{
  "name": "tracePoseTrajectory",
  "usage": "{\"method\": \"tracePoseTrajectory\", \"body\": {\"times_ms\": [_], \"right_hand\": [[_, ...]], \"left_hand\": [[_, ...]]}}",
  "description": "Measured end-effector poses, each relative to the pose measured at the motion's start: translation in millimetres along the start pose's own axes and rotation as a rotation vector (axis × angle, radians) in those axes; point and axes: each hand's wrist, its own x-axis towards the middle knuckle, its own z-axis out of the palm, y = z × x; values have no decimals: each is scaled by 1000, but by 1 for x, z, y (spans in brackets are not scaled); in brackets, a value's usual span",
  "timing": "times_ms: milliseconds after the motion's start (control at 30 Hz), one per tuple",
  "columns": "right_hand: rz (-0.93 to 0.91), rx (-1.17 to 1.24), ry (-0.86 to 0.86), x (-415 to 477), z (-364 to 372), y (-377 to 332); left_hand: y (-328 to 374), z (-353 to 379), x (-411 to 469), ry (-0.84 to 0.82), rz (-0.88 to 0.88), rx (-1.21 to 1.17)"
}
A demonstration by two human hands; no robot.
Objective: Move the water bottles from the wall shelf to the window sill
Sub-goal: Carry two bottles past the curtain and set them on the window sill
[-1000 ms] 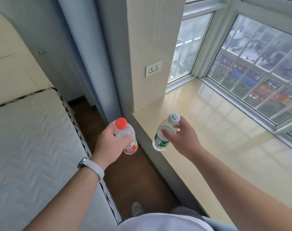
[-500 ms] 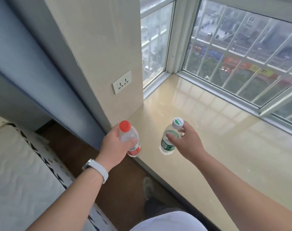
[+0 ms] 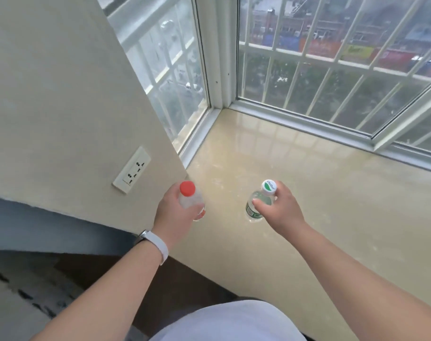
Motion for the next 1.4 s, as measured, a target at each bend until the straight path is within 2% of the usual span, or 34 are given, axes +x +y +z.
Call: {"method": "tracePoseTrajectory", "body": {"times_ms": [467, 733, 1000, 1167, 1233, 1400], "right_hand": [[299, 2, 178, 72, -8, 54], [434, 9, 284, 108, 12, 82], [473, 20, 276, 110, 19, 90], [468, -2, 229, 103, 17, 82], [453, -22, 239, 96, 14, 73], [385, -95, 283, 71, 3, 43]], "left_hand": [[-8, 94, 137, -356, -32, 100], [-30, 131, 192, -476, -9, 203], [-43, 138, 208, -565, 56, 324], [-25, 129, 209, -587, 91, 320], [-16, 122, 206, -593, 135, 324], [11, 99, 187, -619, 487, 482]]}}
